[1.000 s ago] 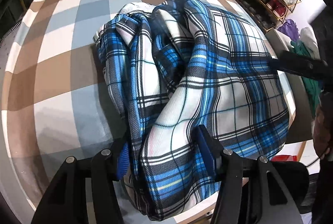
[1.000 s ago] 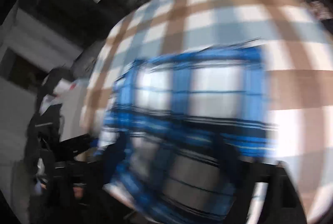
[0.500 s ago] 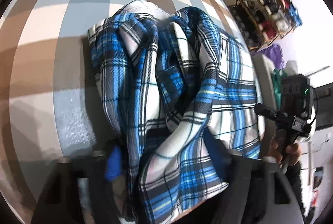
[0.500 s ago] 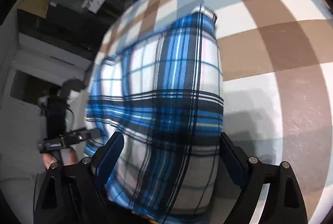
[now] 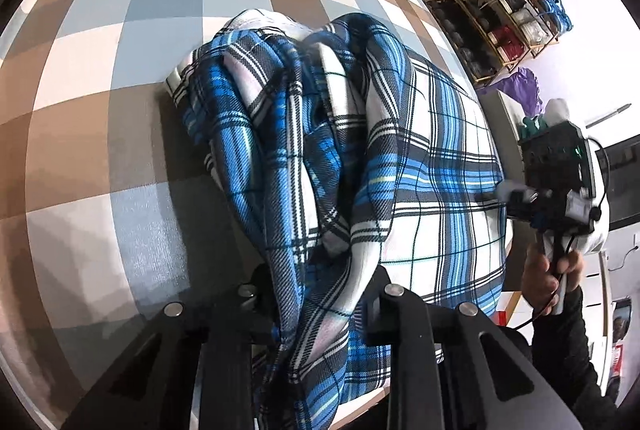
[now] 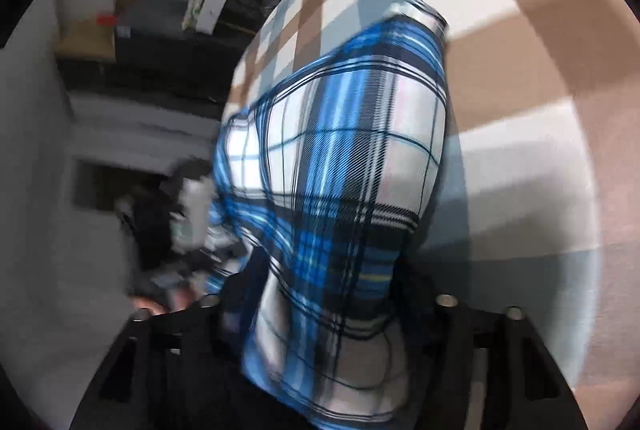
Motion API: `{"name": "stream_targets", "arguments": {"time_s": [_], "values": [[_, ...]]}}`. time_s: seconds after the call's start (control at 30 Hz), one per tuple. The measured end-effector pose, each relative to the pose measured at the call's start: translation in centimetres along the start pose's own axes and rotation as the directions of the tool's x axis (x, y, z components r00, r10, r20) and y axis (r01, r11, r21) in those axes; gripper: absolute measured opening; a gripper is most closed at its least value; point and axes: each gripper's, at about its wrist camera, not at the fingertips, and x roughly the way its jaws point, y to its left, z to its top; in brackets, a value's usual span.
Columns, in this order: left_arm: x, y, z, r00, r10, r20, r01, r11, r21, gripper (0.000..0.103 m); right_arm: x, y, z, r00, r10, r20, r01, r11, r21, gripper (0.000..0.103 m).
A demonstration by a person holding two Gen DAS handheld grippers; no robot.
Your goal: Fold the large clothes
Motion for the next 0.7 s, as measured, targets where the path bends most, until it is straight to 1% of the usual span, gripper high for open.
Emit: {"name": "stream_targets", "arguments": {"time_s": [0.03,0.07,0.1,0.13,0.17,0.2,0.23,0.27,0.3,0.33,0.4,0.53,0.6,0.7], "values": [[0.1,-0.1,0.0,1.000,0.004,0.000,-0.004,1.000,0.003,0.020,0.1,-0.2,0.2,1.000,0.027,-0.008,-0.027,1.000,0.009,0.077],[0.1,-0.1,-0.1,1.000,0.008,-0.001,-0.008,1.000,0.006,0.020,0.3,-0.1,0.2,1.000,0.019,-0.015,-0.019,1.000,0.000,0.077],[0.0,0.1,-0.2,1.000,0.007,-0.003,-0.007,1.000,0.005,0.020,0.7,0.2,0.2,0.999,-0.017,-0.028,0.016,1.000,-0.018,0.077],[0.1,0.1,-0.1,1.000,0.006,-0.005,-0.006,1.000,0.002,0.020,0.8,0.6,0.1,0.999,-0.036,-0.018,0.035,0.999,-0.040,0.077],[-0.1,0.2,-0.2,1.000,0.006,-0.005,-0.006,1.000,0.002,0.020,1.2,1.3,0.2,0.998,-0.066,-0.016,0.065,0.996,-0.065,0.075],[-0.1,0.2,-0.2,1.000,0.008,-0.003,-0.008,1.000,0.004,0.020,1.4,1.7,0.4,0.994,-0.109,0.004,0.109,0.991,-0.081,0.055],[-0.2,0.1,-0.2,1.000,0.010,0.003,-0.010,1.000,0.001,0.020,1.2,2.0,0.1,0.984,-0.173,0.045,0.176,0.980,-0.087,0.045],[-0.2,0.1,-0.2,1.000,0.008,0.005,-0.008,1.000,-0.002,0.019,1.0,2.3,-0.3,0.981,-0.180,0.077,0.187,0.977,-0.104,0.043],[-0.3,0.0,-0.2,1.000,0.008,0.011,-0.008,1.000,0.002,0.018,0.7,2.6,-0.7,0.979,-0.181,0.098,0.192,0.974,-0.120,0.034],[-0.3,-0.2,-0.2,1.000,0.014,0.014,-0.014,1.000,0.011,0.017,0.4,2.8,-0.9,0.977,-0.181,0.112,0.196,0.971,-0.135,0.029],[-0.3,-0.7,-0.4,0.999,0.029,0.021,-0.030,0.999,0.036,0.015,-0.3,3.7,-1.6,0.973,-0.178,0.145,0.202,0.964,-0.175,0.027],[-0.5,-2.0,-0.5,0.999,0.018,0.028,-0.020,0.997,0.069,0.013,-2.2,6.7,-3.5,0.955,-0.196,0.221,0.256,0.923,-0.287,0.024],[-0.6,-3.0,-0.5,0.999,0.008,0.039,-0.011,0.997,0.080,0.012,-3.0,7.4,-4.0,0.953,-0.194,0.235,0.261,0.918,-0.300,0.023],[-1.1,-5.6,-0.5,0.998,-0.019,0.063,0.012,0.993,0.117,0.012,-6.1,8.3,-4.6,0.945,-0.193,0.264,0.267,0.920,-0.285,0.022]]}}
